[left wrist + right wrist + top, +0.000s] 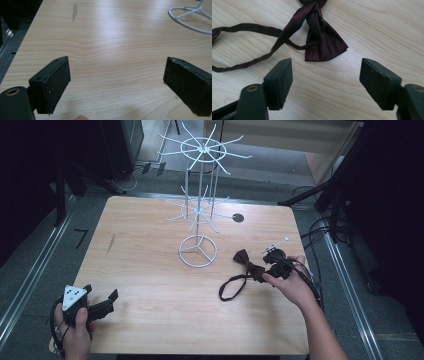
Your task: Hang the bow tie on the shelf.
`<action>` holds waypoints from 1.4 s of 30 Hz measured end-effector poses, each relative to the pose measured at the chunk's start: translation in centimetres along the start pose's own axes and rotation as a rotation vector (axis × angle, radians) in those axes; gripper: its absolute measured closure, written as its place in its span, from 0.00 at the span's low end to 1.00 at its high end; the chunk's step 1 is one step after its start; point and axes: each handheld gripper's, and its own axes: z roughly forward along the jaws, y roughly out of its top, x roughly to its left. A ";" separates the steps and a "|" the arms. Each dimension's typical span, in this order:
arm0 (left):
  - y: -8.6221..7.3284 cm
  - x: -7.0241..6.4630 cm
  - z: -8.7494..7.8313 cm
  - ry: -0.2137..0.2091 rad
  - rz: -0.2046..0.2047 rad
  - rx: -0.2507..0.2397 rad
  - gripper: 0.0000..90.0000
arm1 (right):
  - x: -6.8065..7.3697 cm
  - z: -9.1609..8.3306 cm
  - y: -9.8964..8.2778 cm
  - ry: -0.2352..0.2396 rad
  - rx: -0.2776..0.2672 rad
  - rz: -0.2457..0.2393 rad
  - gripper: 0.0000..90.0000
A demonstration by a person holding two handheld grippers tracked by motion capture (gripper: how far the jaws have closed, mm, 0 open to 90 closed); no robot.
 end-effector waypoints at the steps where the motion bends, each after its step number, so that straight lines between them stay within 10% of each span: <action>1: 0.0 0.0 0.0 0.000 0.001 -0.002 0.09 | 0.3 0.3 0.7 0.000 0.025 -0.005 0.27; 32: 0.0 0.0 0.0 -0.006 0.005 -0.003 0.09 | 3.2 4.8 4.3 -0.007 0.201 -0.091 0.13; 38: 0.0 0.0 0.0 -0.004 0.003 -0.002 0.09 | 3.5 5.6 4.2 -0.031 0.235 -0.117 0.19; 42: 0.0 0.0 0.0 -0.003 0.001 0.000 0.09 | 3.4 5.3 4.3 0.022 0.219 -0.105 0.42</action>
